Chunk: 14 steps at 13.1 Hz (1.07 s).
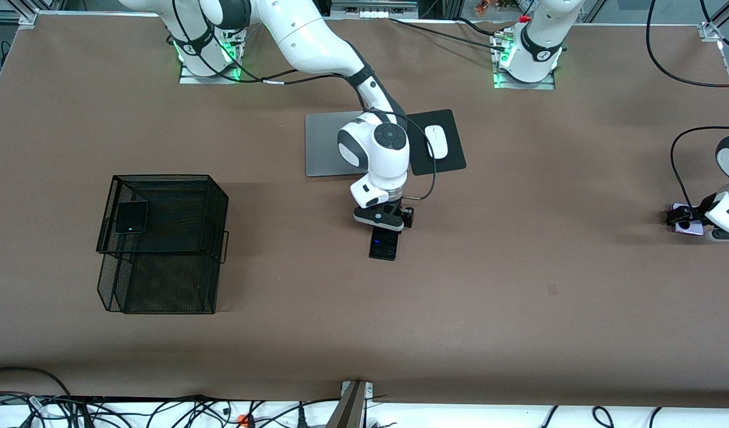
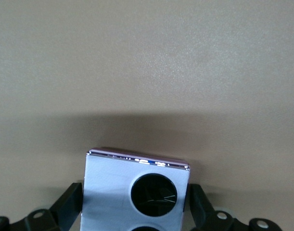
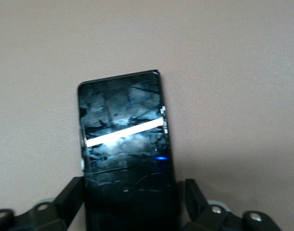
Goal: Place phones with both arms
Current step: 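Lower the bar phone into the basket with the right gripper while the left carries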
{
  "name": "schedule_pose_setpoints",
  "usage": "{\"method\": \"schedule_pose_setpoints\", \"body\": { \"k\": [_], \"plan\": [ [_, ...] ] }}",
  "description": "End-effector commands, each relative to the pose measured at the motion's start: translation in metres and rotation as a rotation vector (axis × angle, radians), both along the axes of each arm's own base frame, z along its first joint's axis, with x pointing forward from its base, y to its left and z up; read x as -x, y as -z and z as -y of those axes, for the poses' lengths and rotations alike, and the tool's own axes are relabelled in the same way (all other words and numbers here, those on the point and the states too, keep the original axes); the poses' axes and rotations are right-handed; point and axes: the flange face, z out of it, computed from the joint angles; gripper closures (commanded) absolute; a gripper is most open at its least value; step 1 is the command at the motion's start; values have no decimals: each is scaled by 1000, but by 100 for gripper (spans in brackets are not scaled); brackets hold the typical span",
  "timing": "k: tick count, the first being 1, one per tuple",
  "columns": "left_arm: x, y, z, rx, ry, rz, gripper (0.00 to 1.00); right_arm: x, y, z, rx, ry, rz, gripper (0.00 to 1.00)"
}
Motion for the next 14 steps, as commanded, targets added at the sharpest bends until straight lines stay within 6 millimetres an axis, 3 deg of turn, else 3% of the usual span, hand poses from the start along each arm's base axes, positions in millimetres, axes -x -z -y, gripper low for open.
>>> {"method": "schedule_pose_setpoints", "body": {
  "k": [1, 3, 5, 7, 10, 11, 14],
  "plan": [
    [-7, -3, -2, -3, 23, 14, 48, 1, -2, -5, 9, -22, 10, 100],
    [-8, -5, 0, -4, 29, 11, 62, -2, -15, -4, 15, -14, 2, 100],
    [-13, -18, 5, -9, 47, 6, 62, -9, -33, 4, 37, 0, -21, 100],
    [-29, -52, 19, -4, 64, -38, 62, -15, -65, 9, 45, -11, -45, 100],
    [-64, -113, 52, 35, 84, -170, 62, -21, -124, 20, 47, -25, -86, 100],
    [-73, -125, 63, 32, 94, -198, 62, -20, -136, 22, 50, -21, -99, 100],
    [-101, -154, 113, 18, 131, -232, 62, -25, -205, 52, 88, -64, -161, 100]
  ]
}}
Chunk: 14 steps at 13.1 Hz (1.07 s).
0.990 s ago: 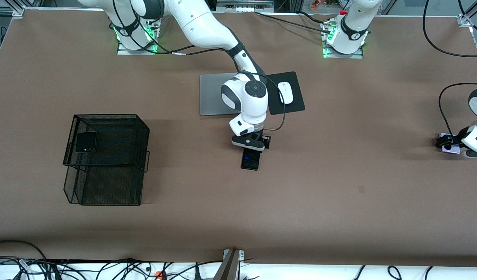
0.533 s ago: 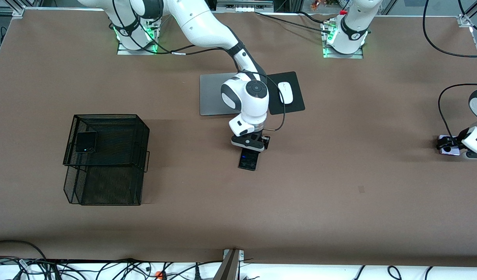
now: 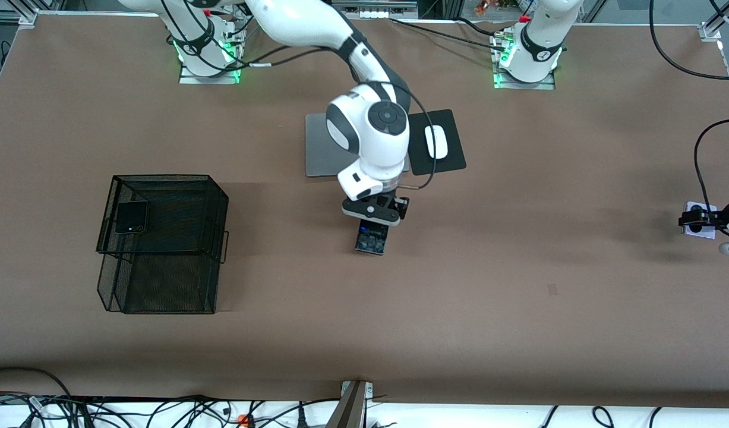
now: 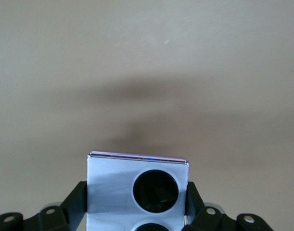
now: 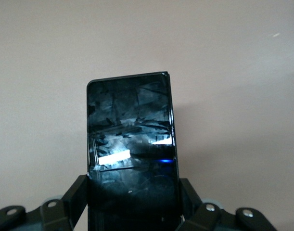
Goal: Place phones with both arms
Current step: 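Lower the bar phone into the basket with the right gripper while the left carries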
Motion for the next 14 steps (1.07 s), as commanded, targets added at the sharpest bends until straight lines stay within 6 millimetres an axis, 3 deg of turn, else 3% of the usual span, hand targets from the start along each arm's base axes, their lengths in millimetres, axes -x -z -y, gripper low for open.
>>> {"method": "schedule_pose_setpoints", "body": {
  "k": [1, 3, 5, 8, 11, 14],
  "plan": [
    [-27, -26, 46, -23, 20, -27, 62, -7, -64, 38, 36, -75, -76, 100],
    [-47, -40, 101, -38, 54, -37, 62, -16, -93, 93, 67, -125, -154, 100],
    [-61, -62, 149, -52, 109, -40, 63, -22, -111, 163, 42, -170, -205, 100],
    [-77, -79, 240, -5, 204, -21, 63, -20, -129, 276, -43, -226, -231, 100],
    [-77, -71, 353, 122, 293, -31, 61, -11, -124, 380, -82, -297, -250, 100],
    [-59, -38, 487, 105, 203, -44, 61, 2, -98, 457, -118, -345, -233, 100]
  ]
}}
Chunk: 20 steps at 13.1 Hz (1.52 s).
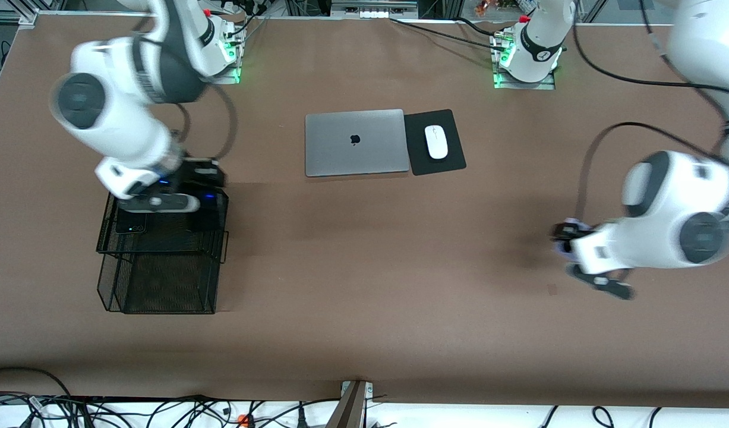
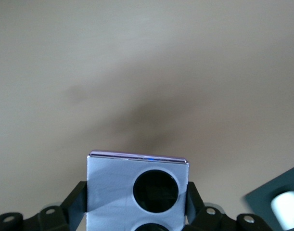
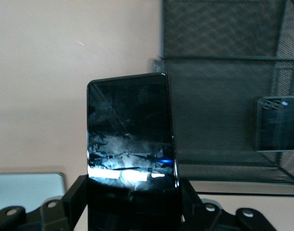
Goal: Place phones with both arms
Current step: 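Lower the bar phone into the basket with the right gripper while the left carries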
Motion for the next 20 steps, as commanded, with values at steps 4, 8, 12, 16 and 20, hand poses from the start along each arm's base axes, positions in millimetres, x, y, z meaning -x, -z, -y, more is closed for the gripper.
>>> {"method": "schedule_pose_setpoints", "body": {
  "k": [4, 8, 12, 16, 20],
  "plan": [
    [41, 70, 212, 31, -133, 59, 61, 25, 57, 73, -32, -53, 47, 100],
    [68, 110, 294, 113, -278, 124, 61, 14, 69, 87, 13, -13, 104, 100],
    [82, 160, 328, 193, -347, 141, 61, 8, 97, 82, -30, 14, 99, 100],
    [103, 168, 357, 163, -442, 152, 61, 5, 111, 78, -31, 38, 90, 84],
    [105, 164, 359, 155, -493, 150, 0, -1, 110, 73, -47, 62, 100, 0]
  ]
}}
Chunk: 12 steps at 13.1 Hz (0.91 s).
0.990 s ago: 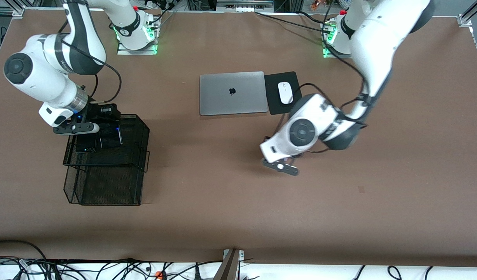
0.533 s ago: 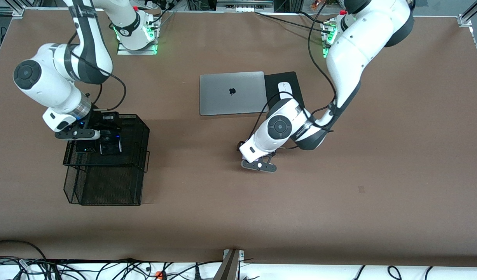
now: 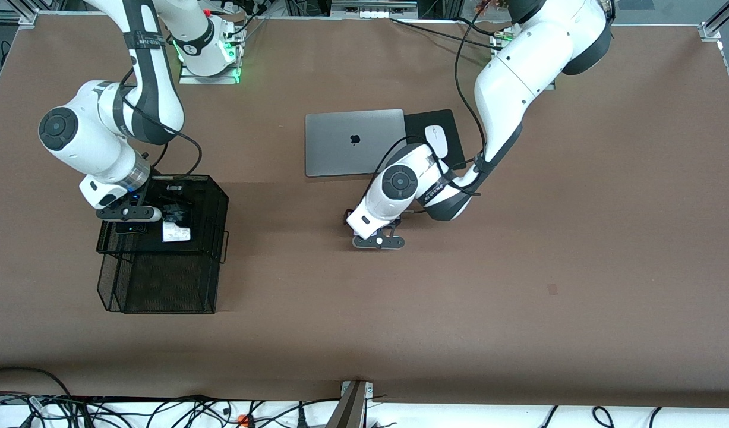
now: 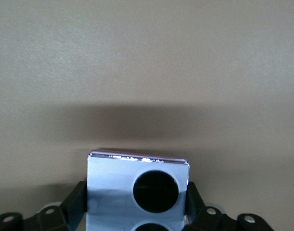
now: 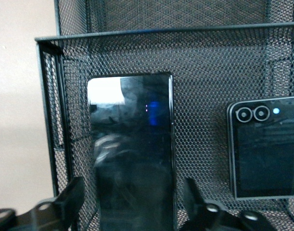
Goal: Place phones with both arms
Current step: 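Set the white phone beside the laptop with the left gripper while the right releases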
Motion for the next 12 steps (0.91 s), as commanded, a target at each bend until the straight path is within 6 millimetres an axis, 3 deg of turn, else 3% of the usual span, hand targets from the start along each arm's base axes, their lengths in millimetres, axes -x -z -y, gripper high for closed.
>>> {"method": "schedule_pose_setpoints", "body": {
  "k": [1, 3, 6, 9, 12],
  "plan": [
    [-10, -29, -3, -2, -35, 27, 0, -11, -11, -3, -17, -9, 24, 0],
    [-26, -67, -34, -69, -51, 0, 0, -16, -20, -5, -23, -17, 35, 0],
    [-53, -129, -111, -198, -50, -63, 0, -28, -57, -15, -58, -39, -18, 0],
    [-84, -195, -213, -240, 11, -65, 0, -43, -108, -12, -77, -50, -67, 0],
    [-91, -266, -308, -278, 54, -55, 0, -56, -128, -46, -26, 42, -67, 0]
  ]
}}
